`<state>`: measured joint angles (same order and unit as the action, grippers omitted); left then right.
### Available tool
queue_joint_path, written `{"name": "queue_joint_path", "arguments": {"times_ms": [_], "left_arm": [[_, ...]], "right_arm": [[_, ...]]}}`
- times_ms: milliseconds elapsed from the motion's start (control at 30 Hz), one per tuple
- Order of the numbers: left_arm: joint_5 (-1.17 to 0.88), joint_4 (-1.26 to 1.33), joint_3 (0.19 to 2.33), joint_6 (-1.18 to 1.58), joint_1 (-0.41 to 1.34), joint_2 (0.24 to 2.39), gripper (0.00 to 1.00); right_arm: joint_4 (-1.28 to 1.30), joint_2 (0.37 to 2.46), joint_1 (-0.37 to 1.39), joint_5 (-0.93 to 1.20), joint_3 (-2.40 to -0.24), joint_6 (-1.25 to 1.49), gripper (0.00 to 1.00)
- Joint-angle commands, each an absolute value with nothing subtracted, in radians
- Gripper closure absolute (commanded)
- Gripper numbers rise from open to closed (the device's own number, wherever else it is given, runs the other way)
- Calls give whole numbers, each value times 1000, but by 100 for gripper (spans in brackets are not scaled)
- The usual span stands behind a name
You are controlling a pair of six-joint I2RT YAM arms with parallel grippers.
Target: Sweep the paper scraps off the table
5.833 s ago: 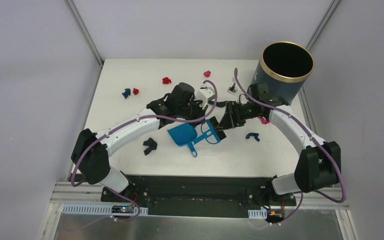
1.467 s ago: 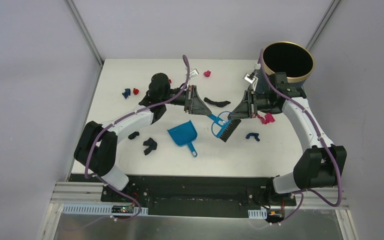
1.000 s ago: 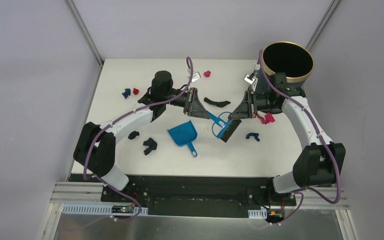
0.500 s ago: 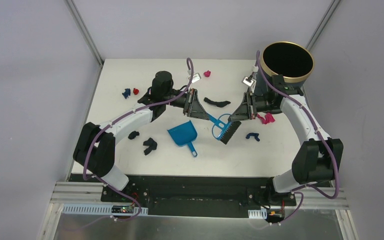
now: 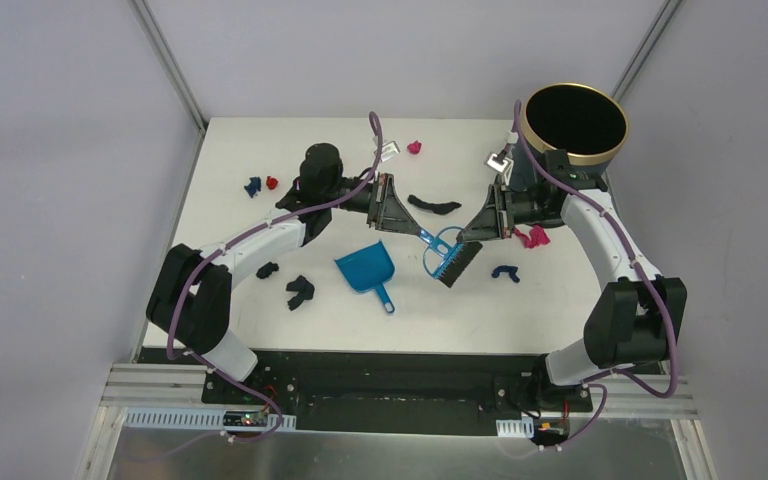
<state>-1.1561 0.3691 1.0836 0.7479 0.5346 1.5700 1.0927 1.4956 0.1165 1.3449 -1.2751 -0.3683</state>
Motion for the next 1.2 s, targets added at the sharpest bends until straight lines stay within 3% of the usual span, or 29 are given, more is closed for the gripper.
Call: {"name": "queue_joint_path", "arguments": {"times_ms": [0,100,200,267,333,433,567,667,833,1033,1167], "left_arm": [[-1177,494,1088,777,526,1565,88],[-1172,506,1080,781,526,1561,99],[-1167,502,1080,778,526,1562,100],[-1153,421,1092,732,524,1549,100],[-1092,172,1142,532,523,1523,100],[-885,-212,1242,255,525,1491,100],[-507,-464,1312,121,524,1477,100],[-199,-570,1316,148,523,1445,100],[112,-638,1228,177,513,1323,100],[210,-620,1013,225,399,1067,100],[332,-540,859,241,384,907,100]], "right_arm": [[1069,1485,114,1340,-1283,-382,100],[1063,1489,113,1337,-1280,-378,100],[1062,1491,111,1338,-1278,-377,100],[1060,1491,103,1327,-1300,-365,79],[1063,1490,82,1294,-1336,-349,63],[999,1465,69,1134,-1357,-252,48],[809,1338,121,917,-1247,-135,25],[804,1315,262,732,-1219,-182,24],[850,1466,478,546,-1277,-210,38],[797,1632,703,397,-1358,-179,38],[782,1743,777,362,-1412,-94,30]]}}
